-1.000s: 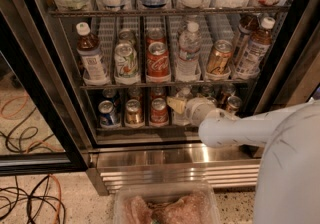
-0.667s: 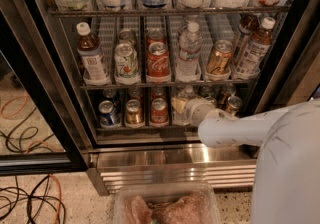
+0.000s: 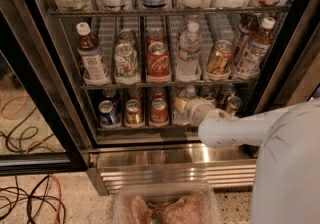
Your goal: Pick water bottle from bottom shelf of fridge
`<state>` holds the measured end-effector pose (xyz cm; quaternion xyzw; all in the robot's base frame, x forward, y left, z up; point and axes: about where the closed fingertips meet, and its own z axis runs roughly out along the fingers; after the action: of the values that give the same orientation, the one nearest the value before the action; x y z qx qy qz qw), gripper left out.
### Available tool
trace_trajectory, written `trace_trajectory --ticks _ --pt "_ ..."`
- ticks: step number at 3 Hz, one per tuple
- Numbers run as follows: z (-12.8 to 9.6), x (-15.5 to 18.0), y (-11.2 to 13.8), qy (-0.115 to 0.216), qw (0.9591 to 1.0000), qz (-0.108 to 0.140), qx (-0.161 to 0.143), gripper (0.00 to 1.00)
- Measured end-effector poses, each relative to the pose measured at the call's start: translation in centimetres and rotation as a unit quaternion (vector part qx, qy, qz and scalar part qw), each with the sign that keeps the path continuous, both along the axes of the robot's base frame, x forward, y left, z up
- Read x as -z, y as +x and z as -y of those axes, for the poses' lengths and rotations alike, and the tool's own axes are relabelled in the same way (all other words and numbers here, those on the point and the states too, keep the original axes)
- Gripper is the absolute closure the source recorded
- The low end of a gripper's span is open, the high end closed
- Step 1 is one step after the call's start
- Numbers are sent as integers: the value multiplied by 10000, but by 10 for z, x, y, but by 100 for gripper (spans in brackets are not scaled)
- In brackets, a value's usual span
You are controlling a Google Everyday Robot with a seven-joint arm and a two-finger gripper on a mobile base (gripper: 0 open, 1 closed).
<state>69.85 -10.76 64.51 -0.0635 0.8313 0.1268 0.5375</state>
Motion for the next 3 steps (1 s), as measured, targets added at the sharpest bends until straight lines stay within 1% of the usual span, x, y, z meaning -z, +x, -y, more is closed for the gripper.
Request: trace_trajectory --ticks 1,3 --pt "-3 -7 -4 192 9998 -57 -47 100" --pt "-6 -10 -15 331 9993 -167 -90 100"
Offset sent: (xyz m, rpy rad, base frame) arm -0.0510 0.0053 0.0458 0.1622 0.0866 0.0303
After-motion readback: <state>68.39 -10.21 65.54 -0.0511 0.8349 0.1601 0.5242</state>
